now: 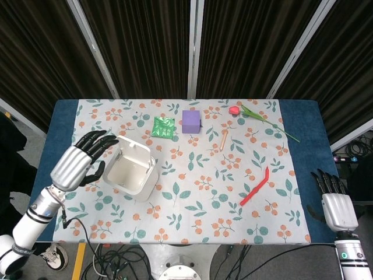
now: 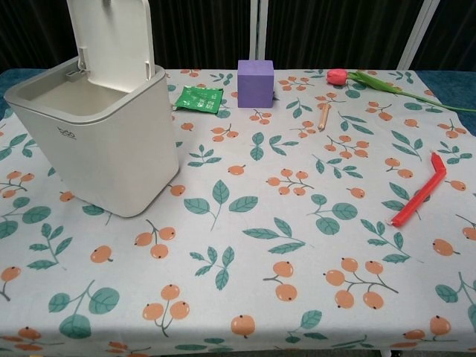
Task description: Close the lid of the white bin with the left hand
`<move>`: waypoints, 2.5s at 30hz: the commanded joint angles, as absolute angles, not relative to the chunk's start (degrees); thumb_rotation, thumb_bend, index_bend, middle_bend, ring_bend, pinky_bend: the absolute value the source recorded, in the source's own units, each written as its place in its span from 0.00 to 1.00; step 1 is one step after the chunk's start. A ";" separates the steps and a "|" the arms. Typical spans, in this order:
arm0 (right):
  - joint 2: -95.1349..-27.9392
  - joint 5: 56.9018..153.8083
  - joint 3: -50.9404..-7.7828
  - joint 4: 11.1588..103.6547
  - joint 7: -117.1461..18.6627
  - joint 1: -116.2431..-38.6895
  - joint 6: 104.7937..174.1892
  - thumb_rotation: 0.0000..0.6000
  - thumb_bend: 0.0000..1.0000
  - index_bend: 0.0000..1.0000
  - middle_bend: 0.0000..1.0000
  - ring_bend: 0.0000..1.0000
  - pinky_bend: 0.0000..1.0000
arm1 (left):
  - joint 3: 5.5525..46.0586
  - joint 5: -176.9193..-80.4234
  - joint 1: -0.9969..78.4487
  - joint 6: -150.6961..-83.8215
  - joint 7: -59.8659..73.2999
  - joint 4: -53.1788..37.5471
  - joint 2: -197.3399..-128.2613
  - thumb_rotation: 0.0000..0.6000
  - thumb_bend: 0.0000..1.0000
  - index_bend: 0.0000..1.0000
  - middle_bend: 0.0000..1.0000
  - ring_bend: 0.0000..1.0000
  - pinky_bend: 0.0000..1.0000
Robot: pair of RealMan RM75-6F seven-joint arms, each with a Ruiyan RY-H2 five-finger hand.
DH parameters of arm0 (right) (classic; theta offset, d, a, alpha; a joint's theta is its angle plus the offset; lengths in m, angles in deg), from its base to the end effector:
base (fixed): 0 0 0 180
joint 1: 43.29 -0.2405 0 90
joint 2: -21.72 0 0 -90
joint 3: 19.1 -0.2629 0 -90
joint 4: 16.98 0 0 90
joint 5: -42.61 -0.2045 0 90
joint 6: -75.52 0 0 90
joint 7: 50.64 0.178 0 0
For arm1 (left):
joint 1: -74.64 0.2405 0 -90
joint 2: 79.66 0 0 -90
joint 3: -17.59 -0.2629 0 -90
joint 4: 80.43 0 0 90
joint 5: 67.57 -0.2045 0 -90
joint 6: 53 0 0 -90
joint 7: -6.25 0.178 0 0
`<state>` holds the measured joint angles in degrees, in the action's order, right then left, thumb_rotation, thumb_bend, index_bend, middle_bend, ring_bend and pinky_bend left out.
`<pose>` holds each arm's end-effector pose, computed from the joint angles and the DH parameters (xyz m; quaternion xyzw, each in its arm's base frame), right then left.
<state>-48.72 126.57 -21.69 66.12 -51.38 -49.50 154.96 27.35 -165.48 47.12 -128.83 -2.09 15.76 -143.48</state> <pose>-0.3451 -0.2230 0.1321 0.6146 -0.4004 0.3407 0.5880 -0.1550 0.3174 0.1444 -0.6987 -0.2740 -0.5452 0.3734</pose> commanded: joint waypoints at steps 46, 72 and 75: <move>-50.11 126.17 -21.24 62.60 -48.08 -49.87 152.91 1.00 0.21 0.00 0.00 0.00 0.00 | 22.72 -159.80 39.80 -113.86 5.54 29.27 -132.30 1.00 0.72 0.24 0.31 0.20 0.19; -50.92 125.53 -21.05 61.93 -48.11 -50.13 151.79 1.00 0.21 0.00 0.00 0.00 0.00 | 19.05 -159.93 41.98 -112.84 6.88 28.51 -133.60 1.00 0.73 0.24 0.34 0.20 0.19; -51.04 125.58 -20.92 62.01 -48.34 -50.14 151.67 1.00 0.21 0.00 0.00 0.00 0.00 | 18.70 -159.96 42.12 -112.66 7.16 28.21 -134.04 1.00 0.73 0.24 0.34 0.20 0.19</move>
<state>-51.02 125.57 -20.94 61.99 -48.32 -50.14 151.68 18.74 -159.95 42.10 -112.69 7.13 28.24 -134.00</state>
